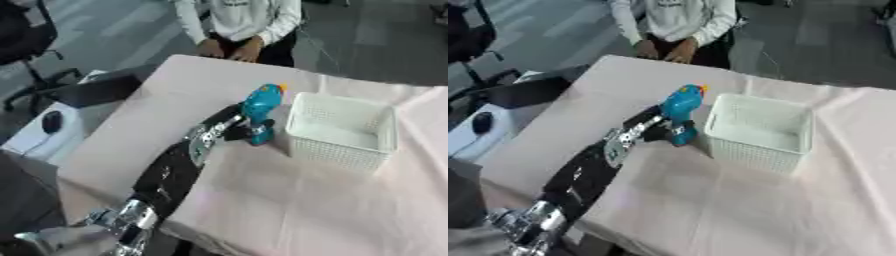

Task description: Pick up objects on the table and place them in the box.

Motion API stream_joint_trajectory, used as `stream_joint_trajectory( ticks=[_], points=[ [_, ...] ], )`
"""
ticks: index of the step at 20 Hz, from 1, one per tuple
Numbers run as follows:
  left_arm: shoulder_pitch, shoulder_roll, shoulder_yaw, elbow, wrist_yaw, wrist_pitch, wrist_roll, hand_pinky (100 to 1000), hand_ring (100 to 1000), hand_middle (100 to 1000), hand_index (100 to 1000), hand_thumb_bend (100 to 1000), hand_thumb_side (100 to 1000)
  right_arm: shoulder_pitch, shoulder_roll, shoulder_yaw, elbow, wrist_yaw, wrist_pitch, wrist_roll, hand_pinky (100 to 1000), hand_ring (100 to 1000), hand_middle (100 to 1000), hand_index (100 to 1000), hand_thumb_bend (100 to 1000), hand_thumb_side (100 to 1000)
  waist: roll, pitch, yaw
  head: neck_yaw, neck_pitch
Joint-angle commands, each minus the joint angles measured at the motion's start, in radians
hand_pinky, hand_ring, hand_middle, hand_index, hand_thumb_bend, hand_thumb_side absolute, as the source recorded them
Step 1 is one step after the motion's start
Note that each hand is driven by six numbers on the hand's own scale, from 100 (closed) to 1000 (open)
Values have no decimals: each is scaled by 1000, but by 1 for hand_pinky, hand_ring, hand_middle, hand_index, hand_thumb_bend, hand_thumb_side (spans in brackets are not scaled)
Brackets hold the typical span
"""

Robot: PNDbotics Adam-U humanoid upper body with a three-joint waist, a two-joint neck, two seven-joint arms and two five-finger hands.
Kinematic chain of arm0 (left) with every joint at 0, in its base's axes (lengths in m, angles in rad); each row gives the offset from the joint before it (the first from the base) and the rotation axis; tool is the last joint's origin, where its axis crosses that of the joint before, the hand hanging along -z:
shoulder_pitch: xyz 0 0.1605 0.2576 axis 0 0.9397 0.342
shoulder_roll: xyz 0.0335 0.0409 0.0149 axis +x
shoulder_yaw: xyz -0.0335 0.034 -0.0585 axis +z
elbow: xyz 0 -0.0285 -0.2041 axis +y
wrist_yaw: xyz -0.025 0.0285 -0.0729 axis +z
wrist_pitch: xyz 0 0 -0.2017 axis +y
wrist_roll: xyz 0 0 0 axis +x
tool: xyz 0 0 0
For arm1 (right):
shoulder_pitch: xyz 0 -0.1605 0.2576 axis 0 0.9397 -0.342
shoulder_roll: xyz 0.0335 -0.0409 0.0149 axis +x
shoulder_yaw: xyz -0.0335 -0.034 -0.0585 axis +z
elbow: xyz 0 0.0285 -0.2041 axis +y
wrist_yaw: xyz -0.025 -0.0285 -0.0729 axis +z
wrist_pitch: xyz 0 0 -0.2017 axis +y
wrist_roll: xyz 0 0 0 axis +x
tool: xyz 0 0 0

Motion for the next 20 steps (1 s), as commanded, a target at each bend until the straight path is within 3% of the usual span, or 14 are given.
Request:
stream_joint_trajectory(
  ticks=[1,20],
  points=[
    [-22,-1,13,-5,14,8,29,764,969,1000,1000,640,974,-18,-2,0,-12,-1,2,0,294,100,102,493,100,1000,-3,-12,3,8,-9],
    [-37,-47,30,27,28,33,193,750,965,1000,1000,628,841,-19,0,1,-12,-2,4,-2,294,100,105,493,100,1000,0,-17,-1,14,-6]
  ],
)
